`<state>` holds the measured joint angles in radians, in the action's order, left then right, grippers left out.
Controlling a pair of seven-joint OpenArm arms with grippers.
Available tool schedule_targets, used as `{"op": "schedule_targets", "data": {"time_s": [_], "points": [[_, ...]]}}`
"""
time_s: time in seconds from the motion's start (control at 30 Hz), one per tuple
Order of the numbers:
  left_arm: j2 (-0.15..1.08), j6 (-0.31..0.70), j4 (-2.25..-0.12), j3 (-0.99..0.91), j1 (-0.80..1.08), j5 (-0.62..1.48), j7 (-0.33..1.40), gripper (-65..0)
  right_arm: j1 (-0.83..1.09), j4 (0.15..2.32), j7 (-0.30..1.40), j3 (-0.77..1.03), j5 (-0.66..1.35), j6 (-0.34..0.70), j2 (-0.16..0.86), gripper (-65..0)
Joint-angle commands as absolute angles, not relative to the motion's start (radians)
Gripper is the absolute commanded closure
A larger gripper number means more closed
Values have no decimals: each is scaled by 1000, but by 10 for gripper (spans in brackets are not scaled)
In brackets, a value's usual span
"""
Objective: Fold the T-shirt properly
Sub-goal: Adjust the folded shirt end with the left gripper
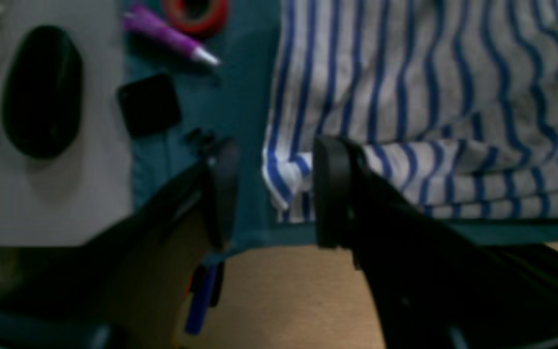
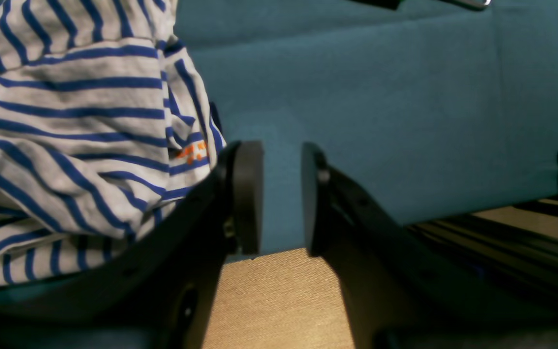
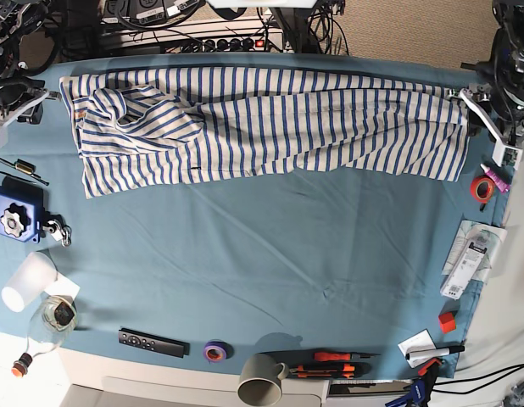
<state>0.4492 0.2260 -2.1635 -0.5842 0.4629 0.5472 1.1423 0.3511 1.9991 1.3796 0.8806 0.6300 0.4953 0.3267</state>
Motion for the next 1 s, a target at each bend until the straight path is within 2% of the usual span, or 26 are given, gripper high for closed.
{"op": "schedule_targets", "data": {"time_s": [0.0, 0.3, 0.5, 0.6, 0.97], "points": [[465, 235, -2154, -592, 448, 575, 1128, -261, 349, 2015, 1360, 888, 640, 496, 346, -145], [463, 357, -1882, -592, 323, 823, 1209, -261, 349, 2015, 1356, 888, 665, 492, 346, -145], [461, 371, -1767, -592, 310, 850, 1211, -261, 349, 2015, 1356, 888, 665, 490, 346, -145], [442, 409, -1727, -591, 302, 848, 1207, -260, 349, 2015, 1356, 888, 666, 490, 346, -145], [385, 412, -1716, -529, 282, 850, 1256, -260, 349, 2015, 1354, 888, 666, 490, 346, -145]]}}
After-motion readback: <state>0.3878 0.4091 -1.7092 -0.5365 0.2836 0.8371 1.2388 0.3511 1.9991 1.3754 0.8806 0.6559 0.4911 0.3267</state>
